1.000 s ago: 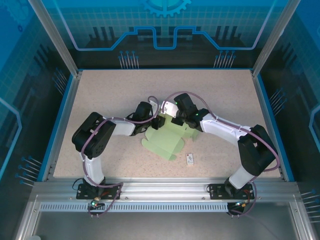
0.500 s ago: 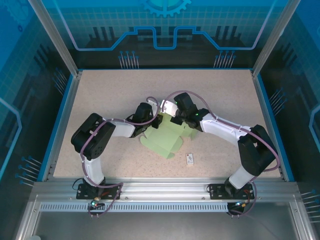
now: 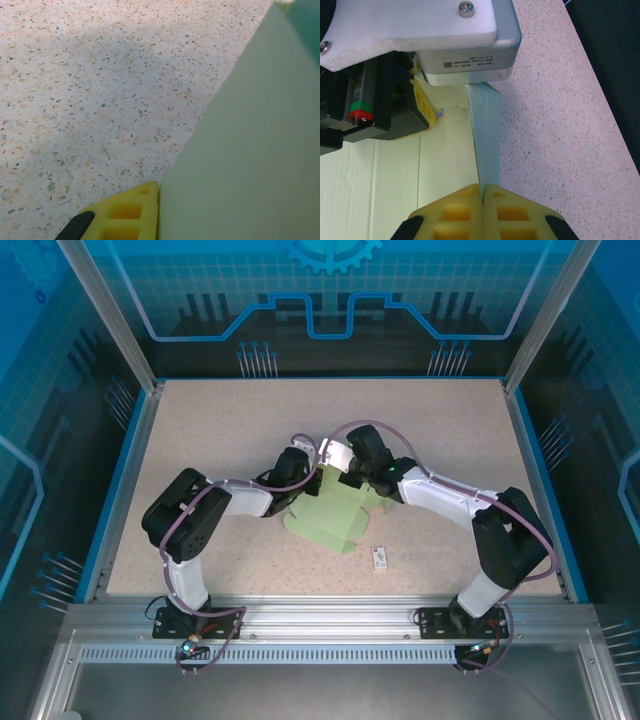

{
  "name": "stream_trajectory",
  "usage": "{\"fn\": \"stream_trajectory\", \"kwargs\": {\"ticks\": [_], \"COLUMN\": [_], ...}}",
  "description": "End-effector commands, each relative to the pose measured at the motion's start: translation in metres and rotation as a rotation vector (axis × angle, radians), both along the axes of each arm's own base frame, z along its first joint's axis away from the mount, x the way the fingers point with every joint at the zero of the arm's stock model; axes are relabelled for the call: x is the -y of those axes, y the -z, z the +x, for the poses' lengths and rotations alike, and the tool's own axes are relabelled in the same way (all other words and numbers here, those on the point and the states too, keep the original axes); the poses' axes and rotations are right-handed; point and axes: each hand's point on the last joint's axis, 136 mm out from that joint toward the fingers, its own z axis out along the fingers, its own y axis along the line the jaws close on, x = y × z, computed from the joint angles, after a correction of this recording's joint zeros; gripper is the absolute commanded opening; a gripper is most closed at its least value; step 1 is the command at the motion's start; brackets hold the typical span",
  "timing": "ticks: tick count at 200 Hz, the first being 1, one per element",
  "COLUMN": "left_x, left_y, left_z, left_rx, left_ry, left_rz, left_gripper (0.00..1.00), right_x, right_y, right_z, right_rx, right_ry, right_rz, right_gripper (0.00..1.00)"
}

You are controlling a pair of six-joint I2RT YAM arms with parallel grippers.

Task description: Fold the paper box

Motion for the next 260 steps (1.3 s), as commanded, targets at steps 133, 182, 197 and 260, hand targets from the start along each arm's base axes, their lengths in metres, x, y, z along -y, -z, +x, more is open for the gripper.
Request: {"fn": "stream_trajectory", "kwargs": {"ticks": [133, 182, 197, 260], "left_x": [0.009, 0.011, 0.011, 0.007], "left_y": [-0.04, -0.055, -0.059, -0.051], "left_z": [0.003, 0.007, 0.011, 0.023], "left_rx": [0.124, 0.15, 0.156, 0.144], "left_ry": [0.134, 0.144, 0.141, 0.107], "left_rz": [-0.138, -0.145, -0.141, -0.082], "left_gripper": [0.38, 0.48, 0.48, 0.4], "right_x": [0.012, 0.011, 0.011, 0.005], "right_y": [0.011, 0.011, 0.01, 0.012], "right_z": [-0.008, -0.01, -0.011, -0.02], "right_rx": [-0.083, -0.087, -0.088, -0.108], "right_ry": [0.034, 0.024, 0.02, -0.024], "right_rz": [-0.029, -0.027, -0.023, -0.008], "right_gripper": [0.0, 0.0, 0.0, 0.0]}}
